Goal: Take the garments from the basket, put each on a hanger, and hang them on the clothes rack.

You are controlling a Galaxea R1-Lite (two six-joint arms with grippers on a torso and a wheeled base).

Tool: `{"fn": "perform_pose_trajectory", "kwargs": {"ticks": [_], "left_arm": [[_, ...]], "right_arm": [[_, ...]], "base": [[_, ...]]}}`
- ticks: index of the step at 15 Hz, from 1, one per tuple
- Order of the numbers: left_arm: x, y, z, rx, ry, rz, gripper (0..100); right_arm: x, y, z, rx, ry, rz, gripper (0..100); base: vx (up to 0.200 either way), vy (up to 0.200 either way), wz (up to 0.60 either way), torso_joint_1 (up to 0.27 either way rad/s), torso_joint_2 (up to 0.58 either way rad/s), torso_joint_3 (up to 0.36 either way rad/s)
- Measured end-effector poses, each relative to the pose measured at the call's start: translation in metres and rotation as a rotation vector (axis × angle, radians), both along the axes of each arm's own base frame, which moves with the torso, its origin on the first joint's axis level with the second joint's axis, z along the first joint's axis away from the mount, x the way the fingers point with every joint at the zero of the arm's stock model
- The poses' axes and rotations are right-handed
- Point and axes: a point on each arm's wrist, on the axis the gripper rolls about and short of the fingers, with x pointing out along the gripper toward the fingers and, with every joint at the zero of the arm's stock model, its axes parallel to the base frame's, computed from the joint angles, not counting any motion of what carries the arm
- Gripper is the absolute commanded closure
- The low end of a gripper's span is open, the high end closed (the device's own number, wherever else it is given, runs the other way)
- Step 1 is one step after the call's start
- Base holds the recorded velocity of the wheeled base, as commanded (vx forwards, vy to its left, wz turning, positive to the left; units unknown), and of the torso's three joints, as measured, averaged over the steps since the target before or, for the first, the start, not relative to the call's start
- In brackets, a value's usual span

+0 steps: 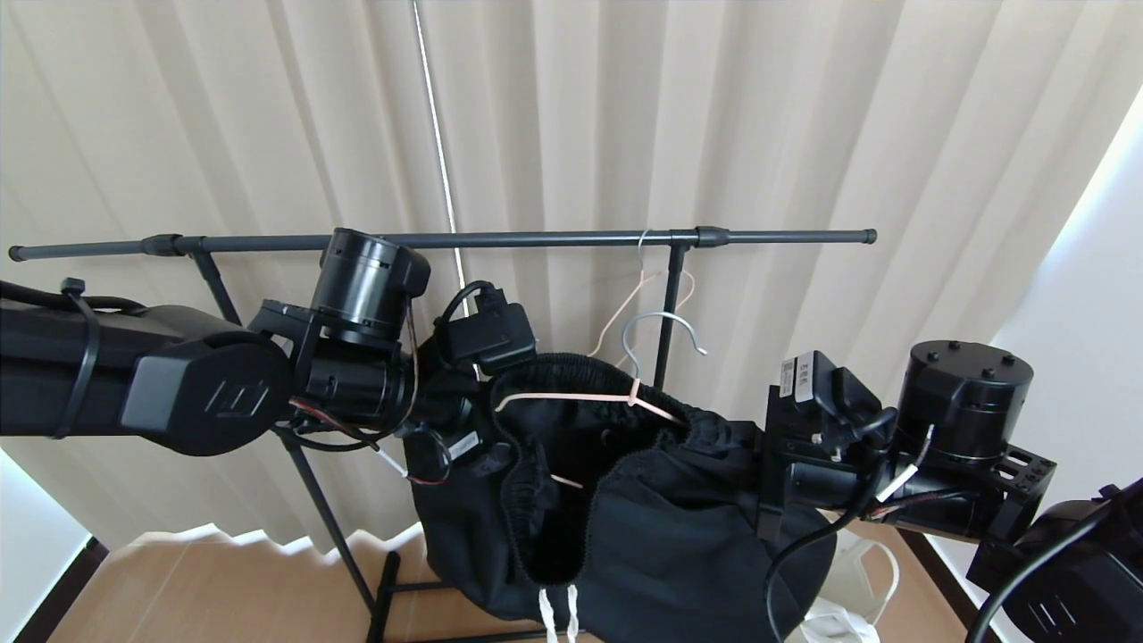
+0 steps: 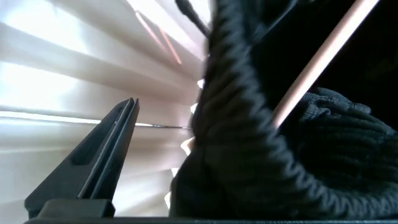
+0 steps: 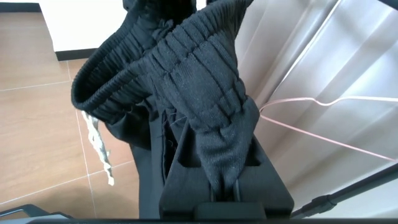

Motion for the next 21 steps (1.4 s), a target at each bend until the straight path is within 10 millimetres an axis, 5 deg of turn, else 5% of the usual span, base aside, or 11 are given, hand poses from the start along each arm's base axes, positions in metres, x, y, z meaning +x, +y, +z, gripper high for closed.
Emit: {"fn": "perform_pose_trajectory", "kwargs": {"ticks": [5, 6, 18, 19, 21], "left_arm": [[-0.003, -0.010, -0.006, 0.008, 0.018, -0.030, 0], [-0.003, -0.011, -0.007, 0.011, 0.023, -0.034, 100], [-0.020, -0.008, -0.011, 0.025, 0.043, -0.047, 100], [-0.021, -0.007, -0.010, 0.024, 0.041, -0.046, 100], [-0.021, -0.006, -0.009, 0.023, 0.040, -0.041, 100]], "right_arm": [[-0.001, 0.000, 0.001, 0.001, -0.002, 0.003, 100], [-0.002, 0.000, 0.001, 0.001, -0.002, 0.004, 100], [-0.005, -0.001, 0.007, 0.007, -0.012, -0.003, 100], [-0.005, -0.001, 0.007, 0.007, -0.011, -0.003, 0], [-0.004, -0.002, 0.008, 0.010, -0.015, -0.008, 0]], "base": [[0.000, 0.000, 0.00, 0.000, 0.00, 0.000], [0.000, 0.000, 0.00, 0.000, 0.00, 0.000], [0.000, 0.000, 0.00, 0.000, 0.00, 0.000], [0.000, 0.000, 0.00, 0.000, 0.00, 0.000], [0.000, 0.000, 0.00, 0.000, 0.00, 0.000]]}}
